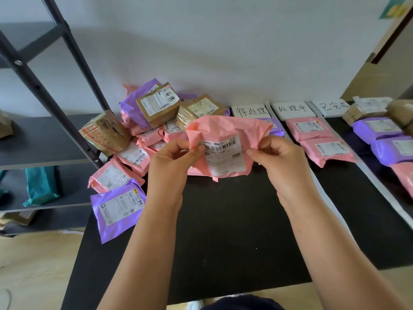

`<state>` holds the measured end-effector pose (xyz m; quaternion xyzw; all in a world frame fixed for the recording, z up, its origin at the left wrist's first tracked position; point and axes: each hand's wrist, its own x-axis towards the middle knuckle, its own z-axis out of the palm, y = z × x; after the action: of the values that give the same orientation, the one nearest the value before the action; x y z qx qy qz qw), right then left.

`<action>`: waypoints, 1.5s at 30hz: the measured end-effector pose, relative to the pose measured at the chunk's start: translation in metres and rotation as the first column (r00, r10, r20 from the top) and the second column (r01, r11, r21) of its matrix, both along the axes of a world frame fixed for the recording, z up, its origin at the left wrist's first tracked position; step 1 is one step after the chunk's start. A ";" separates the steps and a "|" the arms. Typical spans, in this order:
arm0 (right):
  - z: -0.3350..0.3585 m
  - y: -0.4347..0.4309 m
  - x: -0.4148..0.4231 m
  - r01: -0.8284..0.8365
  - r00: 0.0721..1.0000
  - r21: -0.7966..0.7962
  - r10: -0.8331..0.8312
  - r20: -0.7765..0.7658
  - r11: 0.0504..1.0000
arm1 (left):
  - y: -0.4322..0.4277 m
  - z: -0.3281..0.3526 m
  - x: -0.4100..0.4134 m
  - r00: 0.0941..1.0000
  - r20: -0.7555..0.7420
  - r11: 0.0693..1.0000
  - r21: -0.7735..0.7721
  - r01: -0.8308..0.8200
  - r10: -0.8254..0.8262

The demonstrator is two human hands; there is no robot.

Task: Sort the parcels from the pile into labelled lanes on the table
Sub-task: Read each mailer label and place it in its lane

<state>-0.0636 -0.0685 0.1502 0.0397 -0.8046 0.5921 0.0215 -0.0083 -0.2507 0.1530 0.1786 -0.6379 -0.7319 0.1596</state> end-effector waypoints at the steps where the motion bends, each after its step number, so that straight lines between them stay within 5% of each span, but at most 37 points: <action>1: 0.000 0.000 0.000 0.007 1.000 0.003 -0.007 0.004 1.000 | 0.001 0.000 0.000 1.000 0.005 1.000 0.001 -0.003 0.003; 11: 0.013 -0.003 0.001 0.135 0.984 -0.063 -0.141 -0.106 0.989 | -0.003 0.000 0.001 0.986 0.124 0.994 -0.023 -0.106 0.108; 17: 0.014 -0.010 0.003 0.040 0.908 0.310 0.095 -0.407 0.950 | -0.002 -0.002 0.001 0.982 0.158 0.967 -0.248 -0.066 0.108; 23: -0.007 -0.016 0.004 -0.013 0.888 0.499 0.239 -0.393 0.867 | 0.000 -0.006 -0.003 0.989 0.138 0.924 -0.383 0.001 0.056; 36: -0.009 -0.010 0.038 0.199 0.873 0.433 0.042 -0.486 0.879 | 0.005 -0.009 0.006 0.984 0.104 0.889 -0.424 0.175 -0.144; 45: -0.005 0.032 0.061 0.429 0.897 0.226 -0.385 -0.215 0.874 | 0.011 -0.010 0.014 0.992 0.061 0.837 -0.532 0.127 -0.111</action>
<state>-0.0024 -0.0366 0.1448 -0.0800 -0.8627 0.4548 0.2064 0.0059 -0.2396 0.1434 0.0973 -0.8284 -0.5313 0.1484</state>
